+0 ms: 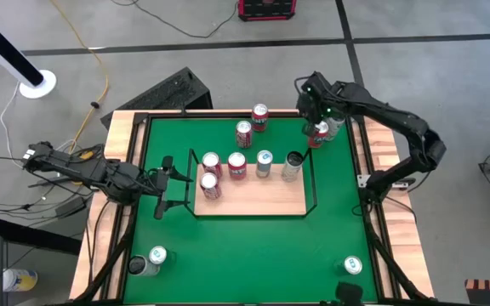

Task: Place canned beverage on shelf
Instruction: Put the right orange soda can on the shelf aligned with the other orange soda can

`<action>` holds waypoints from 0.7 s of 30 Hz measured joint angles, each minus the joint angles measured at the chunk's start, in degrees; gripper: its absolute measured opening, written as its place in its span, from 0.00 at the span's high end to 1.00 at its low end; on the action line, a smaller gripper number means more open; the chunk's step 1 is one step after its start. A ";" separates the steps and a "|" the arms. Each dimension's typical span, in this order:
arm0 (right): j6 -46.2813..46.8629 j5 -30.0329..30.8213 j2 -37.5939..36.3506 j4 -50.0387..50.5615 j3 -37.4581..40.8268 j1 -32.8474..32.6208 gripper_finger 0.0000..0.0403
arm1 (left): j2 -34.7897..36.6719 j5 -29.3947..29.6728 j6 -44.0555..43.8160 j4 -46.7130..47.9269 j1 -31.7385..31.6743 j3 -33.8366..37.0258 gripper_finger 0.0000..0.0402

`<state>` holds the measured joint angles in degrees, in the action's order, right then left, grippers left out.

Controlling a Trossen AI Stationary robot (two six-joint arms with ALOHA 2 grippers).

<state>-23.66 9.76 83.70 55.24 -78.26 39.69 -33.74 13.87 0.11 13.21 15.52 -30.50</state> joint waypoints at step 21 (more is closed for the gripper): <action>-37.73 13.29 -0.02 7.65 0.00 -4.93 0.67 | 0.00 4.12 0.61 -1.19 -0.01 0.01 0.24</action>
<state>-61.39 23.05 83.68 62.89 -78.26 34.76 -33.74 17.99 0.72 12.02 15.51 -30.49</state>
